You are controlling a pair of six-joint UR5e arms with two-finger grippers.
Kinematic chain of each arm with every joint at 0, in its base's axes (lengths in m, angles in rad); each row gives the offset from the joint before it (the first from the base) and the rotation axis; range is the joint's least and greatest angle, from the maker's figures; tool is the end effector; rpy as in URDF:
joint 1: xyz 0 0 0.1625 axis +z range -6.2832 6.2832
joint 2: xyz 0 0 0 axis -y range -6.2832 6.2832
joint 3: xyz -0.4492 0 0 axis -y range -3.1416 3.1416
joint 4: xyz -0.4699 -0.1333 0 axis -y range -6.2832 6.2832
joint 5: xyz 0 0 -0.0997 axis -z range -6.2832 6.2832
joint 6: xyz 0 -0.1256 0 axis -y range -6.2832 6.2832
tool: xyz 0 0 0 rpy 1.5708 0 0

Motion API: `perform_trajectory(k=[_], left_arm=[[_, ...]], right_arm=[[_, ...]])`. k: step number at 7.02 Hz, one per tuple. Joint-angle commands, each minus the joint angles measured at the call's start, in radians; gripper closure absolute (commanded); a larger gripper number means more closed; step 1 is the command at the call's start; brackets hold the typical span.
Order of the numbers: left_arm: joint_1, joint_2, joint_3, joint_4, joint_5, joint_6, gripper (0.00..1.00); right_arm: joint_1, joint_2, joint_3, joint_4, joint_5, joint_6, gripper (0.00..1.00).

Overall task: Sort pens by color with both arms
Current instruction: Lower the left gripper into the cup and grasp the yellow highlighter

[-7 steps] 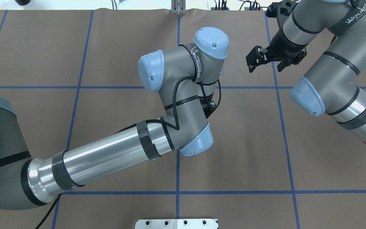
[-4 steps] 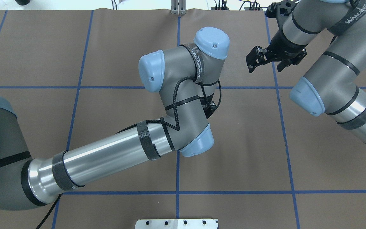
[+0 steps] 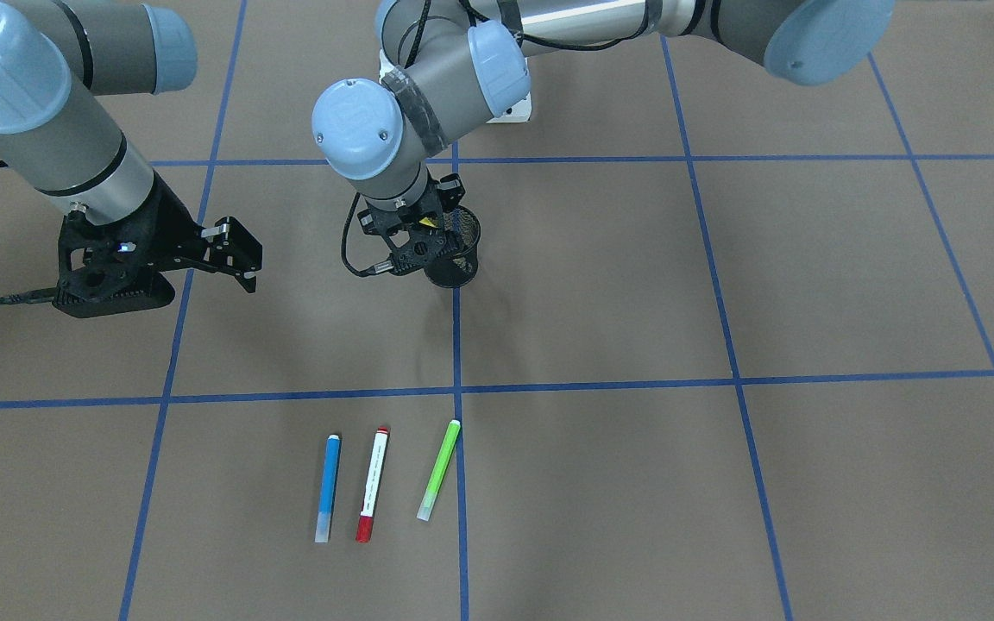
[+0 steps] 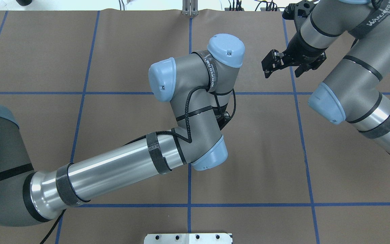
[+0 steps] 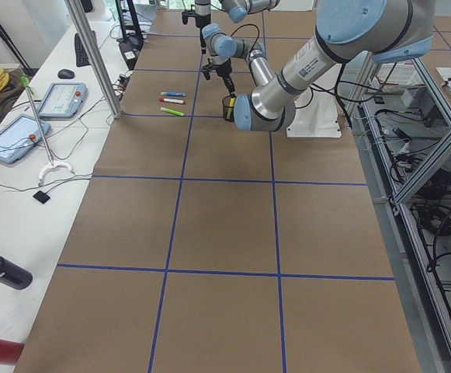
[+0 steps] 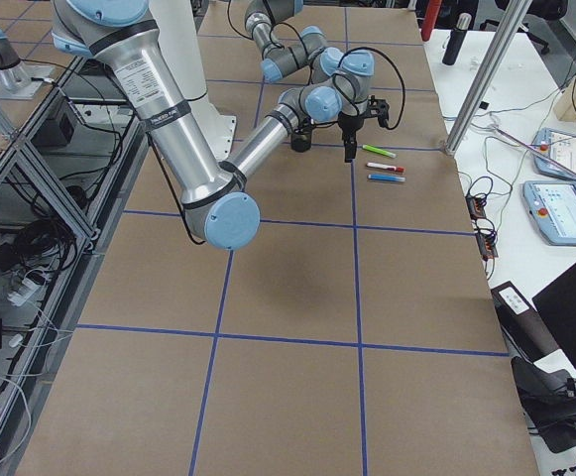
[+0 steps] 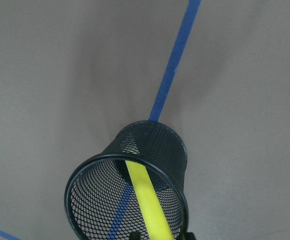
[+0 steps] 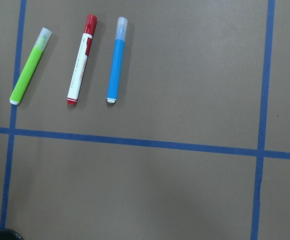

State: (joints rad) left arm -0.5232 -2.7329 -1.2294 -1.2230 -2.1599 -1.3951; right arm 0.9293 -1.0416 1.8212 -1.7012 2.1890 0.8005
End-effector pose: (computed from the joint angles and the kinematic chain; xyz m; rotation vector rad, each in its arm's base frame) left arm 0.7209 -0.4891 0.0448 -0.3862 0.6297 -0.1923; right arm -0.3718 -0.5989 0.2412 0.0782 -0.8609 -0.0516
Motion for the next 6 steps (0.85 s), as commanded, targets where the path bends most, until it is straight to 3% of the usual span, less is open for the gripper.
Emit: perform_trajectory(k=[1, 2, 4, 6], left_arm=[[0.003, 0.002, 0.001, 0.0, 0.0, 0.001, 0.8], [0.003, 0.002, 0.001, 0.002, 0.0, 0.001, 0.88], [0.003, 0.004, -0.034, 0.041, 0.0, 0.004, 0.92], [0.0, 0.013, -0.169, 0.198, 0.0, 0.056, 0.95]], right_arm=[[-0.001, 0.0, 0.001, 0.0, 0.0, 0.0, 0.01], [-0.001, 0.0, 0.001, 0.0, 0.0, 0.0, 0.01], [-0.001, 0.002, 0.004, 0.0, 0.0, 0.0, 0.01], [-0.001, 0.003, 0.004, 0.0, 0.0, 0.0, 0.01]])
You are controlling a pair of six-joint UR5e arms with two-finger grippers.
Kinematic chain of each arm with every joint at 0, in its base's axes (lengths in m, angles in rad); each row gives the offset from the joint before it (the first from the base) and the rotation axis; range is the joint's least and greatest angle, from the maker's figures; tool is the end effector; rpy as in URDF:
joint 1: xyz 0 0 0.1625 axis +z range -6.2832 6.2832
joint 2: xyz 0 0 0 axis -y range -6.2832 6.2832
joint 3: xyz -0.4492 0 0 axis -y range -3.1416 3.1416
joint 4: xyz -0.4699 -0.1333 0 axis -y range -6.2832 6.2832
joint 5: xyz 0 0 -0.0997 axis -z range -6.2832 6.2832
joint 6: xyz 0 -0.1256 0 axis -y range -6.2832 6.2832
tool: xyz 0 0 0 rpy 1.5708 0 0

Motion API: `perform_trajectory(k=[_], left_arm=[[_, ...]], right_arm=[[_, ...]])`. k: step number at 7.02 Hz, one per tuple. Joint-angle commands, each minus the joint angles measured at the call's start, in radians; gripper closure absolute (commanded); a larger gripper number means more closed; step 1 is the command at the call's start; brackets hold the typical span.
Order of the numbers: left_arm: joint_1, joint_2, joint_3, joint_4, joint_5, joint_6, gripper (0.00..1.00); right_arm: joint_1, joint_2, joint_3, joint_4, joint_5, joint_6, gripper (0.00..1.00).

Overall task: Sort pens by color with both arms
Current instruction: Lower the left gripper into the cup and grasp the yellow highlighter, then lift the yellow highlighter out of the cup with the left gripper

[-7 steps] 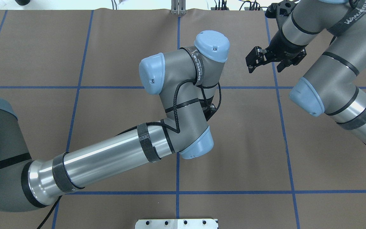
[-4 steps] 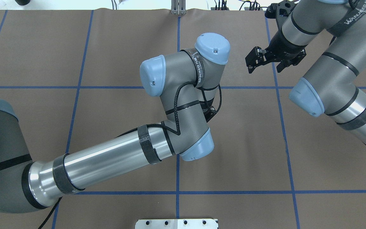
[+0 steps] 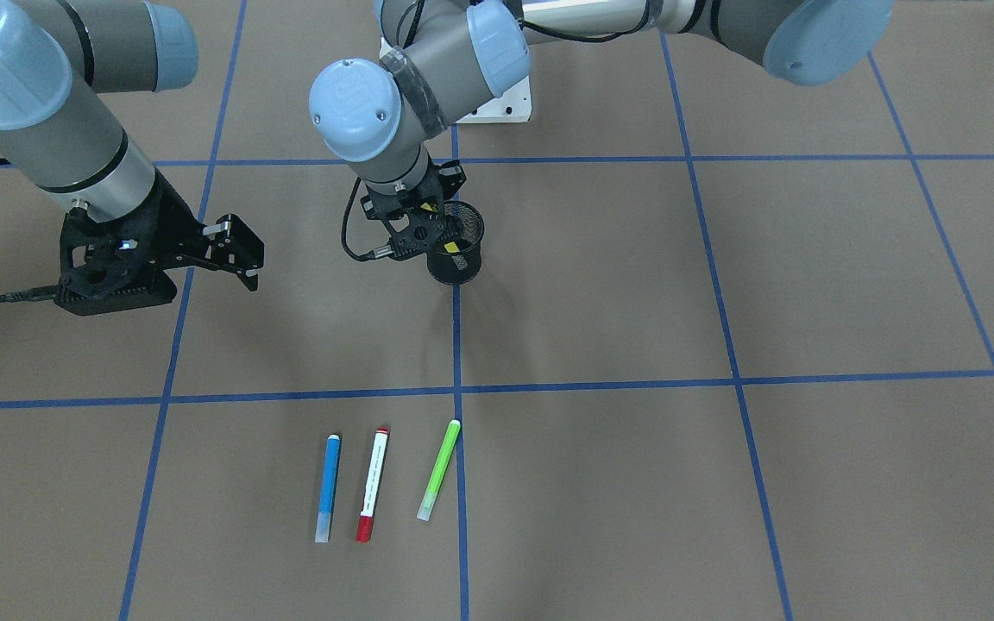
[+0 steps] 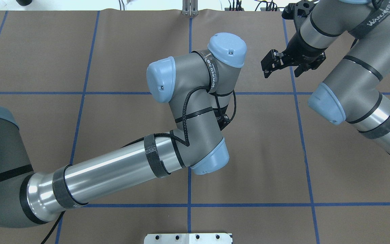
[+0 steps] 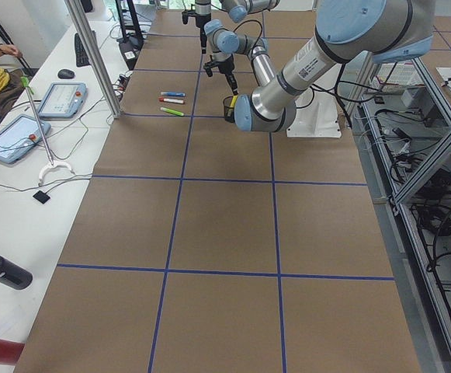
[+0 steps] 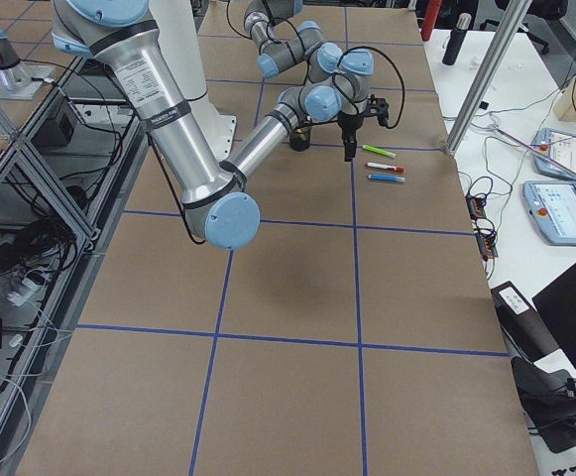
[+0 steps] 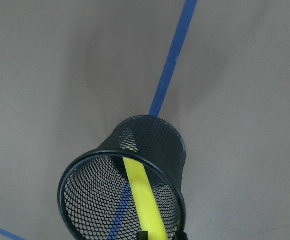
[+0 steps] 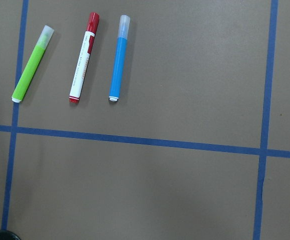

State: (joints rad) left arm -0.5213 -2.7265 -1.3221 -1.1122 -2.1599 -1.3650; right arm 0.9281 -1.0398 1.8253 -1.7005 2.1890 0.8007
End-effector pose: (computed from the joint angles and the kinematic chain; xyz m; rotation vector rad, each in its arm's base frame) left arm 0.6930 -0.4713 0.0244 -0.3866 0.6131 -0.1695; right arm -0.3718 -0.5975 0.2379 0.0827 -0.8648 -0.0547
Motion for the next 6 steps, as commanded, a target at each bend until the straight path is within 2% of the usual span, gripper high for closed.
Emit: perform_trajectory(k=[1, 3, 5, 6], left_arm=[[-0.003, 0.034, -0.138, 0.097, 0.0, 0.029, 0.98], [-0.034, 0.042, -0.204, 0.098, -0.002, 0.058, 1.0], [-0.092, 0.091, -0.374, 0.12, -0.005, 0.136, 1.0], [-0.139, 0.103, -0.42, 0.12, -0.009, 0.177, 1.0]], right_arm=[[0.0, 0.001, -0.001, 0.001, -0.001, 0.0, 0.01], [0.0, 0.001, -0.001, 0.001, 0.0, 0.0, 0.01], [0.0, 0.0, -0.003, 0.001, -0.003, 0.0, 0.01], [0.0, 0.0, -0.004, 0.001, -0.009, 0.0, 0.01]])
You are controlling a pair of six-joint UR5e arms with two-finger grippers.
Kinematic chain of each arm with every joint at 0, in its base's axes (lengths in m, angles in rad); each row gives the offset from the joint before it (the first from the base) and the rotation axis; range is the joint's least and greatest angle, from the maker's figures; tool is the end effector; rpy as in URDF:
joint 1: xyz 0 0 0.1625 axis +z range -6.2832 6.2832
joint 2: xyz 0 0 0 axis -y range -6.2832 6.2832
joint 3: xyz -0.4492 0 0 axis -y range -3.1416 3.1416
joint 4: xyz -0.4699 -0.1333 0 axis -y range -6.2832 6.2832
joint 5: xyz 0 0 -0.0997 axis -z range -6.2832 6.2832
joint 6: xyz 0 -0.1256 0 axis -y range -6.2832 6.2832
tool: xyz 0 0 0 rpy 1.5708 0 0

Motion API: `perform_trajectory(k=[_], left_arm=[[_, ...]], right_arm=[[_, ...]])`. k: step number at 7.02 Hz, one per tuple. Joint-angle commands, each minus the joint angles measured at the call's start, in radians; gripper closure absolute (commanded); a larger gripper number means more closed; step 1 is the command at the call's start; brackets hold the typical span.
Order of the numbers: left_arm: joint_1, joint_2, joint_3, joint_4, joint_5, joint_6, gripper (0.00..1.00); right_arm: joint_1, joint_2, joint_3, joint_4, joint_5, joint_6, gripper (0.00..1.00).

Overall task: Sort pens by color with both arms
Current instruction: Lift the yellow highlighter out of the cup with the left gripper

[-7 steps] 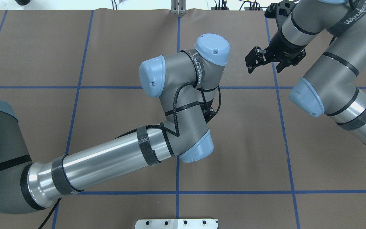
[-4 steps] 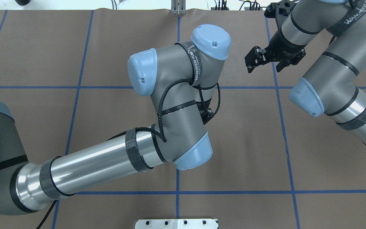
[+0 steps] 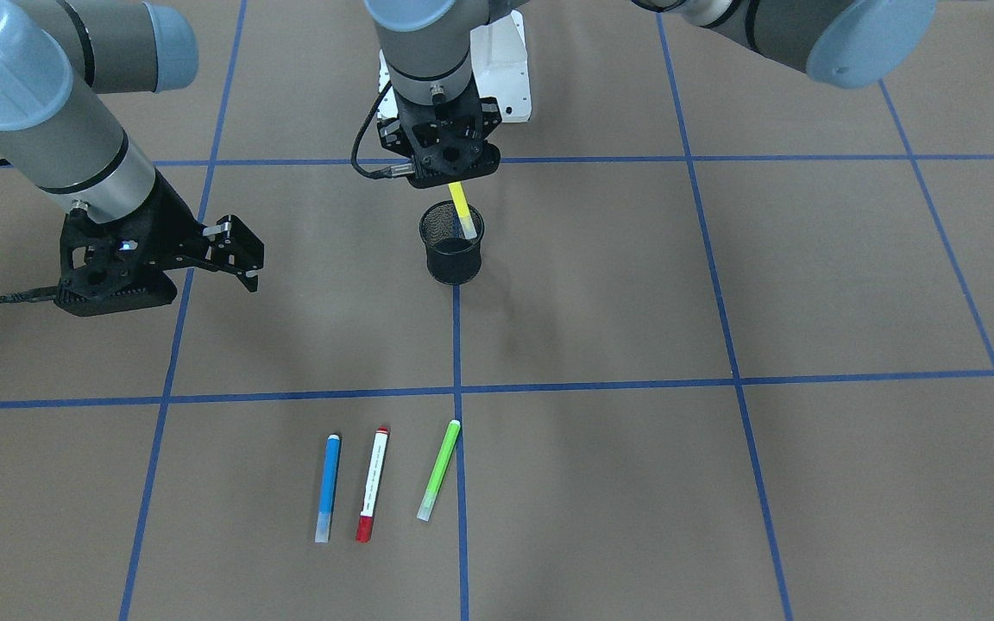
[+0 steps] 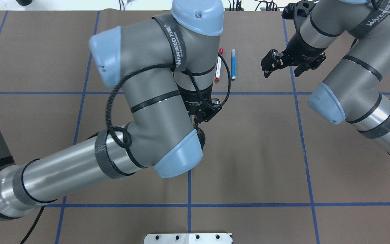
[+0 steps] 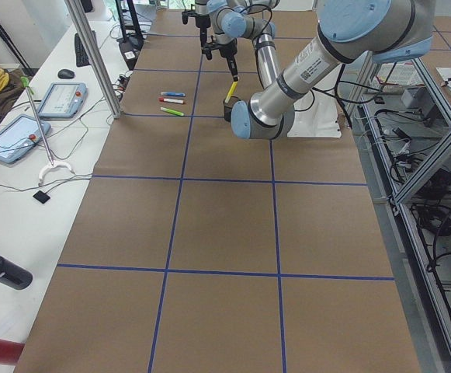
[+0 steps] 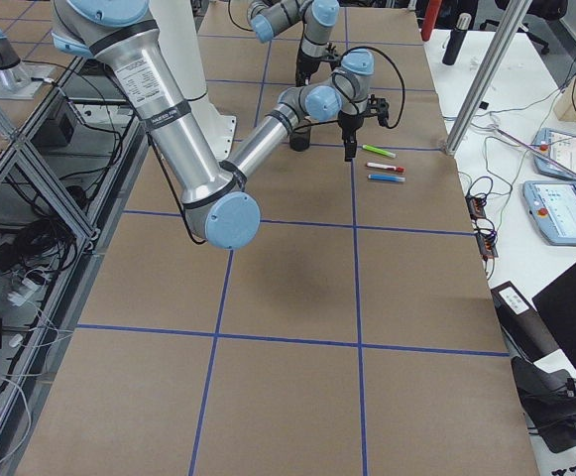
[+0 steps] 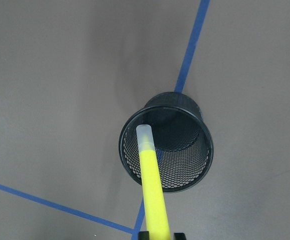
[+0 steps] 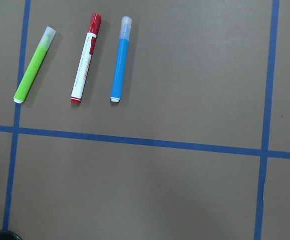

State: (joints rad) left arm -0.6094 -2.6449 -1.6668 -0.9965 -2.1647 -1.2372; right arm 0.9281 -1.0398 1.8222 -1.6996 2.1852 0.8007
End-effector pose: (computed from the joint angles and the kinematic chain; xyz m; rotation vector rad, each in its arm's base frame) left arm 0.5536 -0.4633 -0.0259 -0.2504 0.7757 -0.0835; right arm -0.3722 -0.5987 0.2394 0.0836 -0.8610 -0.0527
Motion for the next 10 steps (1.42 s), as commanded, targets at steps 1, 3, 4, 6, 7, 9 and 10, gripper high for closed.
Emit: perform_trajectory(k=[1, 3, 4, 6, 7, 9, 10], left_arm=[[-0.087, 0.022, -0.097, 0.001, -0.01, 0.097, 1.0], [-0.165, 0.031, -0.103, -0.069, -0.01, 0.207, 1.0], [-0.206, 0.105, -0.1, -0.222, -0.01, 0.22, 1.0], [-0.233, 0.181, 0.02, -0.548, 0.003, 0.22, 1.0], [-0.234, 0.183, 0.094, -0.685, 0.076, 0.219, 1.0], [-0.233, 0.181, 0.278, -0.963, 0.194, 0.219, 1.0], [-0.233, 0.183, 0.368, -1.116, 0.253, 0.219, 1.0]], right_arm=[[0.0, -0.002, -0.004, 0.0, -0.007, 0.0, 0.01], [0.0, 0.0, -0.009, 0.0, -0.01, -0.001, 0.01], [0.0, -0.002, -0.011, 0.002, -0.011, -0.001, 0.01], [0.0, -0.003, -0.015, 0.002, -0.013, -0.001, 0.01], [-0.002, -0.011, -0.017, 0.003, -0.013, -0.003, 0.01], [-0.005, -0.012, -0.018, 0.005, -0.018, -0.003, 0.01], [-0.006, -0.012, -0.023, 0.008, -0.018, -0.002, 0.01]])
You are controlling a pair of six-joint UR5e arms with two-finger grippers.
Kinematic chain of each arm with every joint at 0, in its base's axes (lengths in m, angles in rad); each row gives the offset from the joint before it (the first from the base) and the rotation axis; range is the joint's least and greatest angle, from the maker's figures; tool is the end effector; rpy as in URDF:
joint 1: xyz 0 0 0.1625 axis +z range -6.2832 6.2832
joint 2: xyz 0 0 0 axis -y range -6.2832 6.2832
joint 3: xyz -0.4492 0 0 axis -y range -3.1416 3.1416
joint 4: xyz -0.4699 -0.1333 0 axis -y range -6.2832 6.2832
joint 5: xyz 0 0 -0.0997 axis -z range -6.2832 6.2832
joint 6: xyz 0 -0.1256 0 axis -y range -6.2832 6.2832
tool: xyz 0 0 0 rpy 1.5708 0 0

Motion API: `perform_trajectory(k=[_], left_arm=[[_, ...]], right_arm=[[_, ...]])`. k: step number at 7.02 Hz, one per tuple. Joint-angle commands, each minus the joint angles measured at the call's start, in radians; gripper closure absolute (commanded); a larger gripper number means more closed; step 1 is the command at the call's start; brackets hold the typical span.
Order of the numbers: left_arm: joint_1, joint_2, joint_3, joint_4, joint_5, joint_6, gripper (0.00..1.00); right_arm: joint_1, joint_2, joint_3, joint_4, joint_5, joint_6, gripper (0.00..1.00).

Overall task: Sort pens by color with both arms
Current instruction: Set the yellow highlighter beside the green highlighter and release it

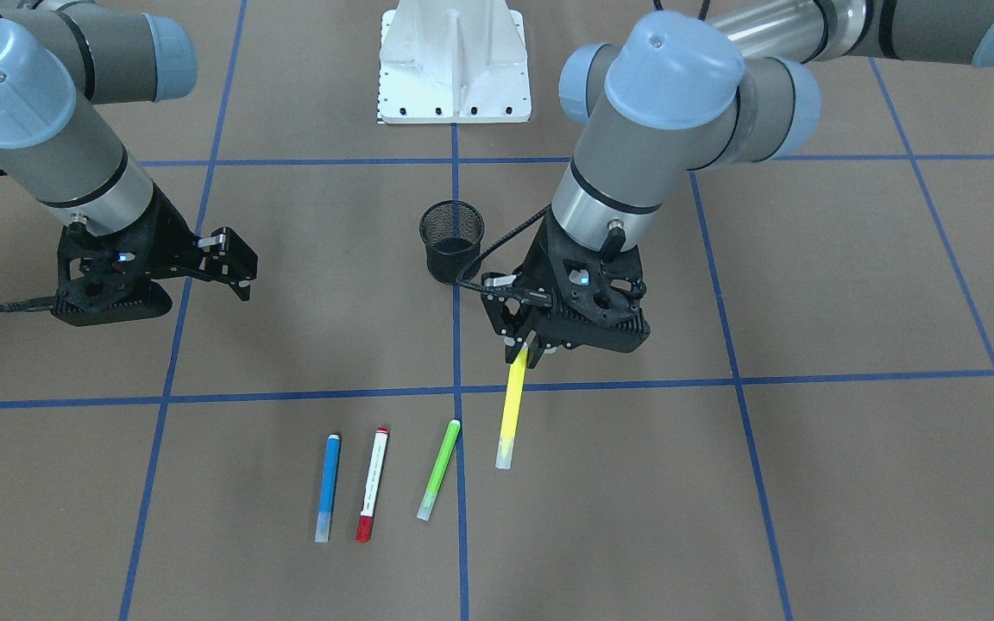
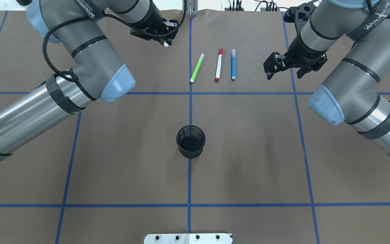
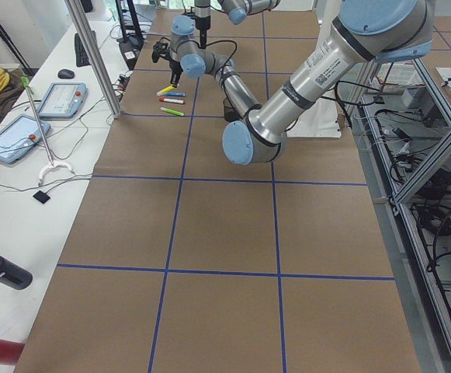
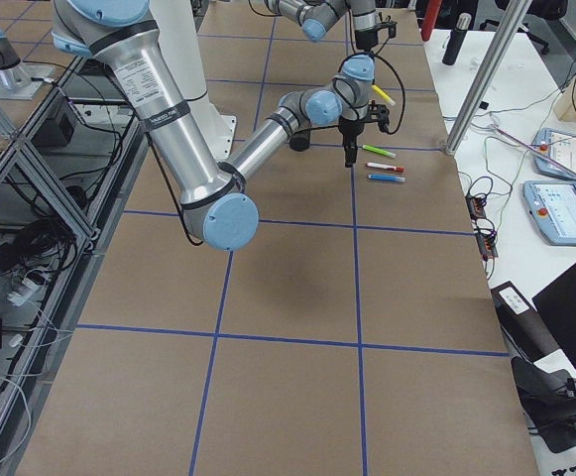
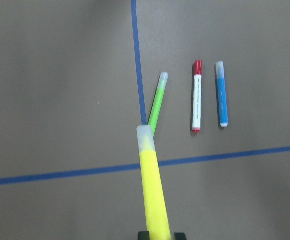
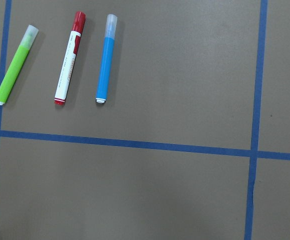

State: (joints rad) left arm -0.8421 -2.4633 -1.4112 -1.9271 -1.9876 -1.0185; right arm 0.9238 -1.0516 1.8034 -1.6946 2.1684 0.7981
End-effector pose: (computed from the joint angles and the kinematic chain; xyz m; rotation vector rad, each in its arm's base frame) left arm 0.5025 -0.6868 0.0948 0.4007 1.0603 -0.0312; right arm -0.3767 -0.6025 0.2570 0.0747 -0.8347 -0.0454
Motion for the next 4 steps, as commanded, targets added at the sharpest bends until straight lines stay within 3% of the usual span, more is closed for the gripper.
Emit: perform_trajectory(k=[1, 3, 4], left_arm=[[0.003, 0.001, 0.203, -0.323, 0.131, -0.002, 1.0], [0.07, -0.009, 0.328, -0.447, 0.29, 0.001, 1.0], [0.102, -0.011, 0.369, -0.493, 0.326, 0.001, 1.0]], right_arm=[[-0.002, -0.001, -0.01, 0.006, -0.002, 0.001, 0.01], [-0.005, 0.001, -0.015, 0.006, -0.007, 0.001, 0.01], [-0.005, -0.001, -0.016, 0.006, -0.007, -0.002, 0.01]])
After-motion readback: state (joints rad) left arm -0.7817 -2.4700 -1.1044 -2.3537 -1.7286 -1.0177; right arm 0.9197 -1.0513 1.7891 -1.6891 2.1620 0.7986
